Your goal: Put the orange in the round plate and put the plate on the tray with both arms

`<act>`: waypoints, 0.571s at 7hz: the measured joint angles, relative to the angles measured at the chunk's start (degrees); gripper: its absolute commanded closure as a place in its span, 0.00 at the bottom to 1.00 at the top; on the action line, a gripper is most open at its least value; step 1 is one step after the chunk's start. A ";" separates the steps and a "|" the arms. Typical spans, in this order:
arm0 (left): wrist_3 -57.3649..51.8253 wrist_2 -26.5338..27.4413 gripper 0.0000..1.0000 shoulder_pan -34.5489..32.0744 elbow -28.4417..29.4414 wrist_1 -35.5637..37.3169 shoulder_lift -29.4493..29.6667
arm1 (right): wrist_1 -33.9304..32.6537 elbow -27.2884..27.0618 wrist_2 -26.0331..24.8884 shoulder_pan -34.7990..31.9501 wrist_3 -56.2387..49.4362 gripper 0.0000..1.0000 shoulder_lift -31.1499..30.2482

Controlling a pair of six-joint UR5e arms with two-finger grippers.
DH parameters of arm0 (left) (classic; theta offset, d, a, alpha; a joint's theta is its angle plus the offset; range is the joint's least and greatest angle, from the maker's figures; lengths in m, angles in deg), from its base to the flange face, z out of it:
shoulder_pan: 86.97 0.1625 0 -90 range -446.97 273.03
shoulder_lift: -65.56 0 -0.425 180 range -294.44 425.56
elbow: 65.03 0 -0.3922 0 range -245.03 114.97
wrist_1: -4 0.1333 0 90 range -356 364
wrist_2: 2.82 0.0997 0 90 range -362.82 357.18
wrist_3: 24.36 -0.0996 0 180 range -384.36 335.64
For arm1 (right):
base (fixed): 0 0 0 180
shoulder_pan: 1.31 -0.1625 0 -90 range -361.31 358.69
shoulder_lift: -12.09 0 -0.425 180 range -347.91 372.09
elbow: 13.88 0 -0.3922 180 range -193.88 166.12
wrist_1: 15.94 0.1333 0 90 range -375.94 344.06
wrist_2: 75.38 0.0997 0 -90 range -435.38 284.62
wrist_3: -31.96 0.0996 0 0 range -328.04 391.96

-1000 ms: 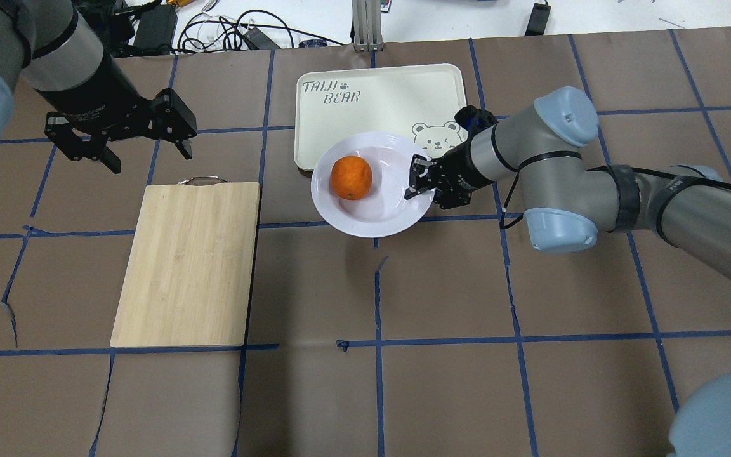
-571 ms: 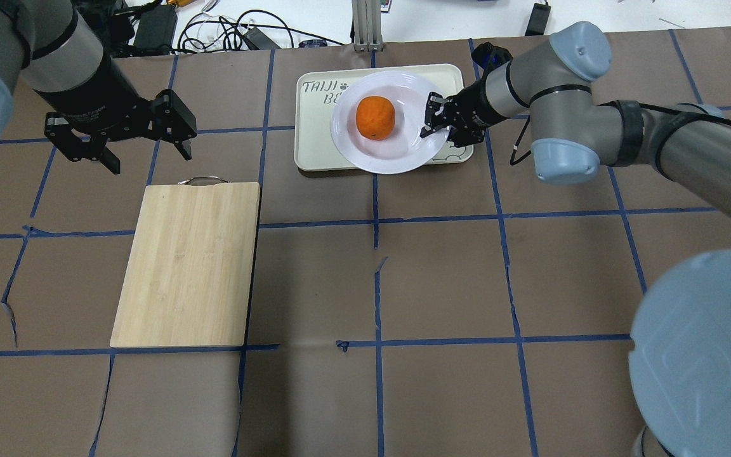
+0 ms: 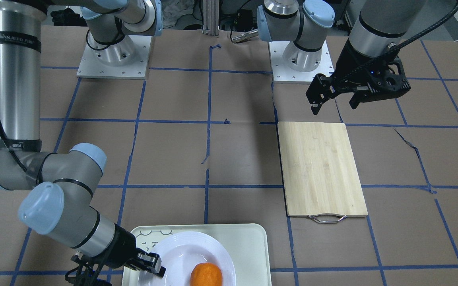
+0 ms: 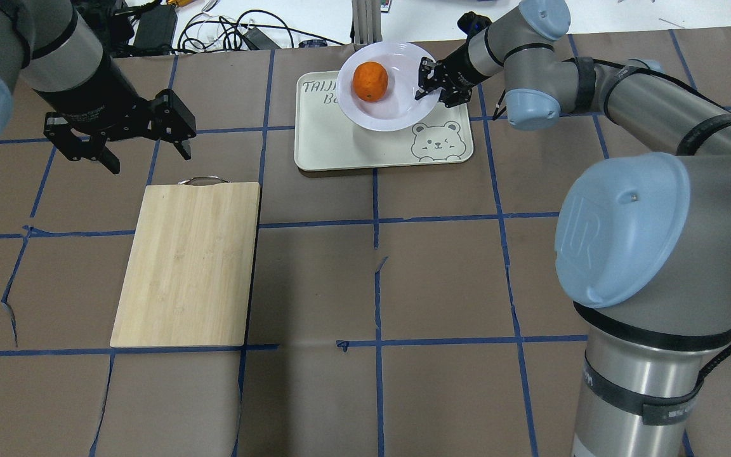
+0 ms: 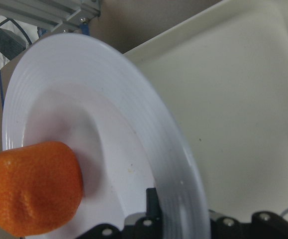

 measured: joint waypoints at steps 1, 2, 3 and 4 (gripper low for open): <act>-0.02 0.04 0.00 0.03 -0.01 -0.08 -0.05 | 0.13 -0.85 0.03 -0.03 0.12 0.30 0.11; 0.00 0.06 0.00 0.05 -0.01 -0.12 -0.13 | 0.09 -1.68 -0.01 -0.03 0.30 0.24 -0.05; 0.01 0.05 0.00 0.06 -0.01 -0.13 -0.18 | 0.01 -1.76 -0.73 0.00 0.33 0.17 -0.70; 0.02 0.01 0.00 0.06 -0.04 -0.11 -0.21 | 0.46 -1.51 -3.95 0.08 -0.60 0.12 -2.33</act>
